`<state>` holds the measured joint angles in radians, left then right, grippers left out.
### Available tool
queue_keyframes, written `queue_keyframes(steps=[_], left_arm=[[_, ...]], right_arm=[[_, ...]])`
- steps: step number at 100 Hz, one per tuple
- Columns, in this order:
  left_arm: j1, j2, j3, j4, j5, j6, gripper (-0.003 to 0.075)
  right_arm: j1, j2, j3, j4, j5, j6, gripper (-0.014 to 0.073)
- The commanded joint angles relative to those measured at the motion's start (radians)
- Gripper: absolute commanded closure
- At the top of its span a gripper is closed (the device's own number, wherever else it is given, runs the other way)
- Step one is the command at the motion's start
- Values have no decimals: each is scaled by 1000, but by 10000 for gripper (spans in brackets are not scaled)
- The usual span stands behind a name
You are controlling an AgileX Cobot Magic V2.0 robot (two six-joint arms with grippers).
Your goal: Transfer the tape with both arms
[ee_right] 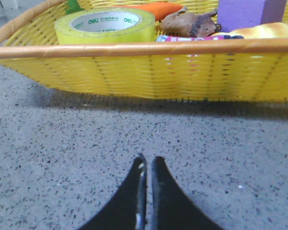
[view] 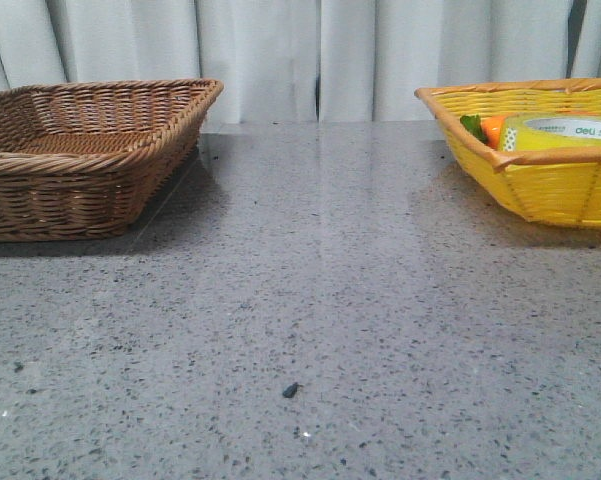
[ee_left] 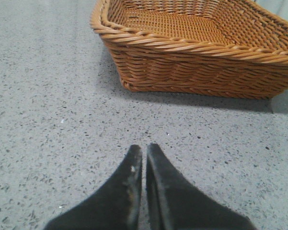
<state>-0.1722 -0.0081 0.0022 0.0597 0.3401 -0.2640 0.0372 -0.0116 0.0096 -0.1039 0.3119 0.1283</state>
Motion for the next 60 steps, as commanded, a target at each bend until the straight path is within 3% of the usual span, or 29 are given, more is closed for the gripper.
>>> queue_keyframes(steps=[1,33,45,60], left_arm=[[2,-27,10,-10,-39,-2,741],[2,-27,10,-10,-39,-2,741],[2,-27,10,63,-43,-2,741],[2,-27,10,-9,-197,-2,741]], right_arm=[[-8,-20,22,-19,-107,-9,660],[-8,-20,22,-19,-262,-9,660],[-8,-20,22,-17,-312,-9,660],[-8,-20,22,31,-354,-9,660]])
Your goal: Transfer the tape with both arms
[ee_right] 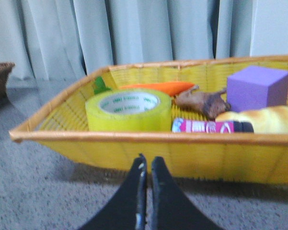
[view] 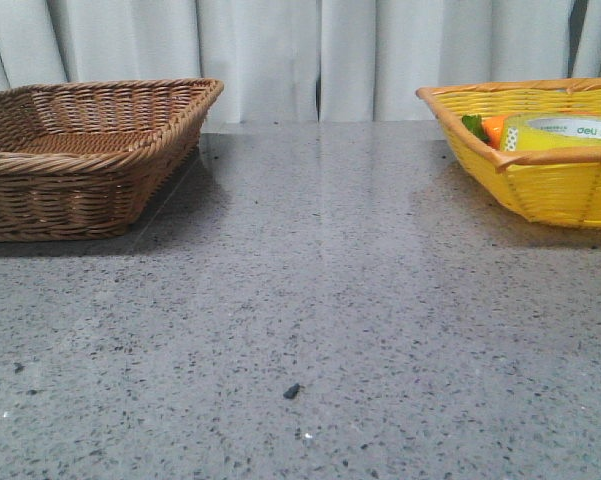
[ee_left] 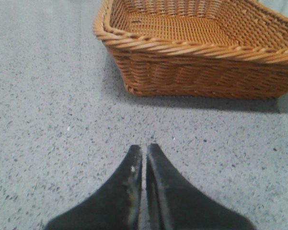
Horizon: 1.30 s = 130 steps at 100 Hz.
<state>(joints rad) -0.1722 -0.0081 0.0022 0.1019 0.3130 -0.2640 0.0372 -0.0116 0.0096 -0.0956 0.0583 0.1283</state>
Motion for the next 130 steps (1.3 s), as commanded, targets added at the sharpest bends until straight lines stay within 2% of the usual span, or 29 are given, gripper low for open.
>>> queue_keyframes(steps=[1,13,23,39,44,50,55,60,73,82,90,97,116,121,130], left_arm=[[2,-27,10,-68,-181,-2,741],[2,-27,10,-197,-356,-2,741],[2,-27,10,-204,-435,-2,741],[2,-27,10,-238,-458,-2,741],[2,-27,10,-296,-468,-2,741],[2,-27,5,-375,-482,-2,741],[2,-27,-14,-378,-456,-2,741],[2,-25,-50,-347,-387,-2,741],[2,32,-209,-213,-100,2,729],[2,98,-313,-180,11,33,639],[2,174,-377,-192,27,120,497],[2,236,-421,-191,27,151,413],[-7,352,-449,-193,-33,151,395],[-14,363,-449,-193,-33,151,395],[-19,368,-447,-193,-28,151,397]], right_arm=[[-8,-20,22,27,-98,-9,660],[-8,-20,22,35,-58,-9,660],[-8,-20,22,73,-53,-9,660],[-8,-20,22,240,-58,-9,660],[-8,-20,22,289,-112,-7,660],[-8,-20,17,408,-197,27,660],[-8,-20,-3,498,-244,66,660],[-8,-14,-41,520,-223,65,660],[-8,70,-201,484,39,62,660],[-8,186,-338,429,208,38,659],[-8,332,-477,427,316,-70,644],[-8,464,-607,427,416,-153,593],[-8,813,-966,427,691,-181,286],[-8,895,-1048,427,762,-181,248],[-6,1040,-1182,427,867,-181,254]])
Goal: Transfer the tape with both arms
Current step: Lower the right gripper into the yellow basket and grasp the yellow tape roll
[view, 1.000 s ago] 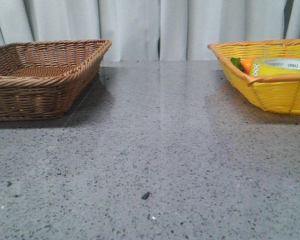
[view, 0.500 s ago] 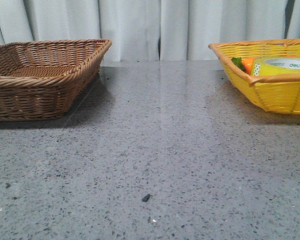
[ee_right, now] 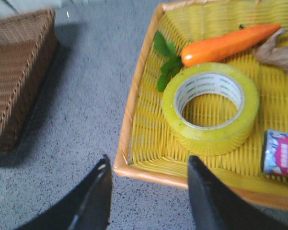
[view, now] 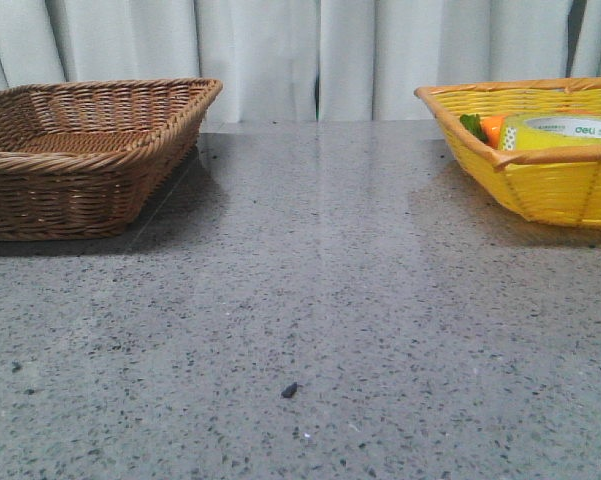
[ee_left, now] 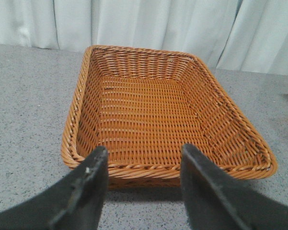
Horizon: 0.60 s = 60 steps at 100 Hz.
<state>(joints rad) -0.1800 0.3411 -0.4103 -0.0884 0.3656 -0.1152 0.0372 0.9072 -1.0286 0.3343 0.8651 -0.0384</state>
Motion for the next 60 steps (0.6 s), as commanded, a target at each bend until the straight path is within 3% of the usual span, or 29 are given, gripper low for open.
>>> queue_keyframes(steps=[1,22,60], left_arm=[[-11,19,-33,-3,-81,3,396],[-11,19,-16,5,-83,3,398],[-11,19,40,5,-87,3,409]], right_arm=[[-6,132,-153,-3,76,-15,254],[-6,409,-338,-3,189,-15,254],[41,650,-387,-73,68,-15,254]])
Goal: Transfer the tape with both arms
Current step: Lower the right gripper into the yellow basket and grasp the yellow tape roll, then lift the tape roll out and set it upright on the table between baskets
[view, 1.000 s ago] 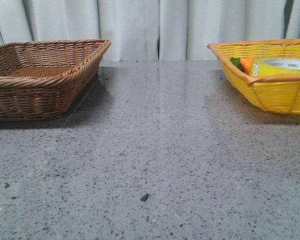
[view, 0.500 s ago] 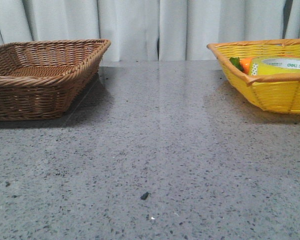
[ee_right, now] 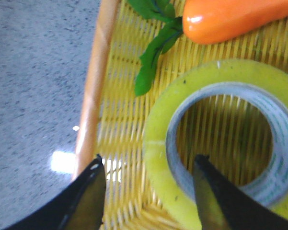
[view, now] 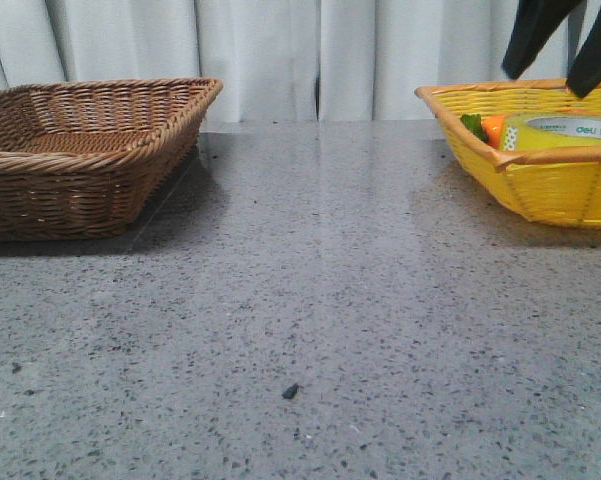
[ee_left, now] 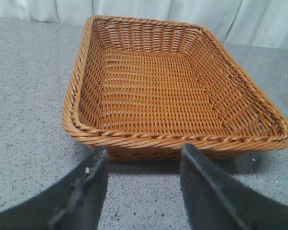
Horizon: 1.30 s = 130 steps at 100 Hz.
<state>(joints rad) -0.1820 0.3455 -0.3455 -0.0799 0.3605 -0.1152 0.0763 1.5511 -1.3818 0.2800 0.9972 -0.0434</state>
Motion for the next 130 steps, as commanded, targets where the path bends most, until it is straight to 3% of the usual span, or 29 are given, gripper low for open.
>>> queue_keyframes(steps=[1,25,32,39,66,79,102,118,130], left_arm=[[-9,14,-25,-3,-82,3,409],[-9,14,-25,-3,-83,3,409],[-9,14,-25,-3,-83,3,408],[-9,14,-25,-3,-83,3,408],[-9,14,-25,-3,-95,3,409],[-9,14,-25,-3,-99,3,408],[-9,14,-25,-3,-103,3,408],[-9,14,-25,-3,-103,3,409],[-9,14,-25,-3,-103,3,408]], right_arm=[[2,9,-34,-16,-64,-10,254],[2,103,-34,-14,-78,-10,265],[2,110,-34,-14,-84,-10,400],[2,97,-36,-12,-96,-10,661],[46,-53,-217,0,-156,-8,650],[150,-64,-390,37,-185,-8,650],[354,61,-467,22,-153,-8,649],[392,212,-466,-33,-82,-6,643],[392,282,-466,-33,-46,-1,585]])
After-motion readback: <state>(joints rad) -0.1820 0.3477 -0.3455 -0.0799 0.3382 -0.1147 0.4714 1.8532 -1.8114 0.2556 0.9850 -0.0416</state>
